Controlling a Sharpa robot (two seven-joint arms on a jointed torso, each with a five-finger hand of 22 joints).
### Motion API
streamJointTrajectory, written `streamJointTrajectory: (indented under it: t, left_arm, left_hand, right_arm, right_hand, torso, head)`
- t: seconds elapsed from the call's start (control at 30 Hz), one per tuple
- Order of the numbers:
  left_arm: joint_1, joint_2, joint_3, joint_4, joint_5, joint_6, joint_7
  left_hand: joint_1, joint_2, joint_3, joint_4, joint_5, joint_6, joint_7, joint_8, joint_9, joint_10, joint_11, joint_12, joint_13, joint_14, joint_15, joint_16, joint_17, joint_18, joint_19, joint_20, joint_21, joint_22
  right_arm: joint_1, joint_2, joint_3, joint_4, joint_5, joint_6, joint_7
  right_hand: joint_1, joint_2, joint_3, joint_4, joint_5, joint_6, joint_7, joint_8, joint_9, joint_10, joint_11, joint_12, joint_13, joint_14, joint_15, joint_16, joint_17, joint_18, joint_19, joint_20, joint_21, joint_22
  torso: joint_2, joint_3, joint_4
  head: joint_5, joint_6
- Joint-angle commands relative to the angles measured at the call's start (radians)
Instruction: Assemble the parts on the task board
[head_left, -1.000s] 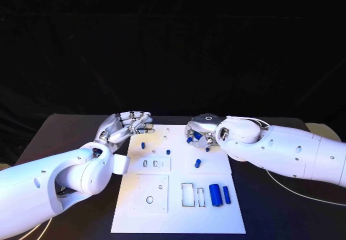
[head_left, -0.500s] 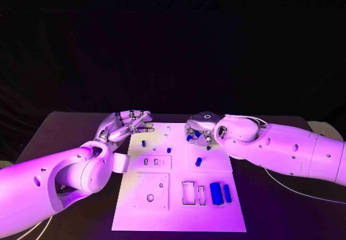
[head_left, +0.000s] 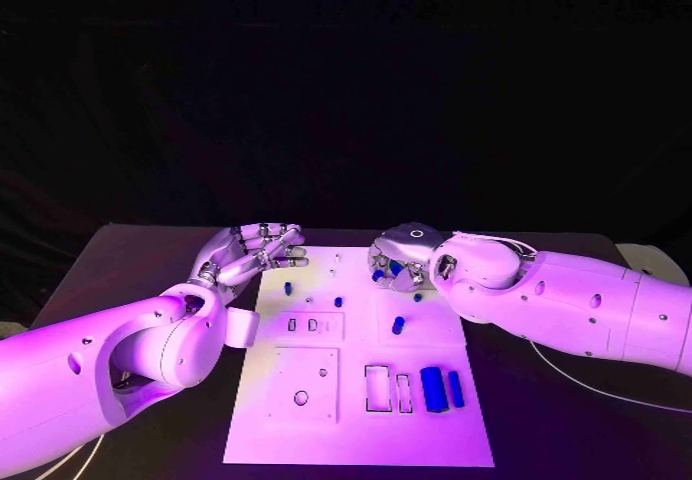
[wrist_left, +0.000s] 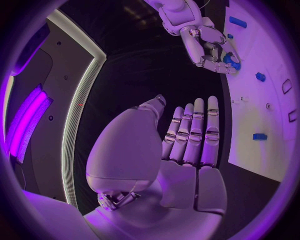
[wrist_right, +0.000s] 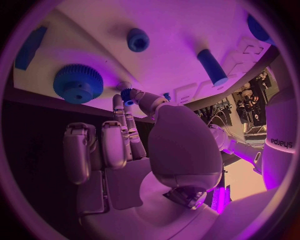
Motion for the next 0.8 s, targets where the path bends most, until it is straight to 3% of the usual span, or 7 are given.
streamJointTrajectory:
  t: [0.03, 0.2, 0.37, 0.8]
  left_arm:
    - [0.002, 0.001, 0.001, 0.001, 0.006, 0.021, 0.003]
    - [0.002, 0.001, 0.001, 0.003, 0.008, 0.022, 0.002]
    - [0.002, 0.003, 0.001, 0.003, 0.009, 0.024, 0.001]
    - [0.002, 0.008, 0.001, -0.001, 0.01, 0.025, 0.0]
  left_hand:
    - [-0.007, -0.003, 0.003, 0.002, 0.003, -0.004, 0.014, -0.005, -0.001, -0.005, 0.004, -0.005, -0.001, 0.007, 0.002, 0.001, 0.001, 0.014, 0.008, 0.001, 0.001, -0.001]
    - [-0.006, -0.003, 0.004, 0.002, 0.003, -0.004, 0.013, -0.005, -0.001, -0.005, 0.004, -0.006, -0.001, 0.006, 0.002, 0.001, 0.001, 0.014, 0.008, 0.001, 0.001, -0.001]
    - [-0.006, -0.003, 0.004, 0.002, 0.003, -0.005, 0.013, -0.005, -0.001, -0.005, 0.004, -0.006, -0.001, 0.006, 0.002, 0.001, 0.001, 0.014, 0.008, 0.001, 0.001, -0.001]
    - [-0.006, -0.002, 0.005, 0.001, 0.003, -0.006, 0.013, -0.006, -0.002, -0.007, 0.004, -0.009, -0.002, 0.004, 0.003, -0.001, 0.002, 0.014, 0.008, 0.001, 0.0, -0.002]
  right_arm:
    - [0.004, 0.006, 0.004, 0.006, -0.016, -0.135, -0.026]
    - [0.01, 0.041, 0.006, -0.03, -0.002, -0.197, -0.031]
    - [0.012, 0.089, 0.007, -0.084, 0.011, -0.225, -0.029]
    - [0.002, 0.187, 0.008, -0.184, 0.038, -0.229, -0.007]
  right_hand:
    - [0.009, 0.016, 0.009, -0.003, 0.006, 0.005, -0.001, 0.008, 0.021, 0.011, -0.001, 0.0, 0.001, 0.036, -0.01, 0.004, 0.002, -0.014, 0.006, 0.0, 0.006, 0.092]
    - [0.009, 0.014, 0.009, -0.003, 0.005, 0.004, 0.0, 0.009, 0.023, 0.012, 0.0, 0.0, 0.002, 0.036, -0.01, 0.004, 0.002, -0.014, 0.007, -0.001, 0.007, 0.094]
    - [0.008, 0.013, 0.009, -0.004, 0.004, 0.003, 0.0, 0.01, 0.024, 0.011, 0.0, -0.001, 0.002, 0.037, -0.01, 0.005, 0.003, -0.014, 0.006, -0.001, 0.006, 0.094]
    - [0.006, 0.011, 0.01, -0.004, 0.002, -0.001, 0.002, 0.01, 0.027, 0.01, 0.001, -0.004, 0.001, 0.037, -0.009, 0.006, 0.003, -0.014, 0.005, -0.001, 0.006, 0.092]
  torso:
    - [0.001, -0.0012, 0.0013]
    - [0.004, -0.0008, 0.0029]
    - [0.004, -0.0015, 0.0059]
    - [0.007, -0.0023, 0.0113]
  head:
    - [0.0, 0.004]
    - [-0.001, 0.007]
    - [-0.005, 0.007]
    - [-0.002, 0.007]
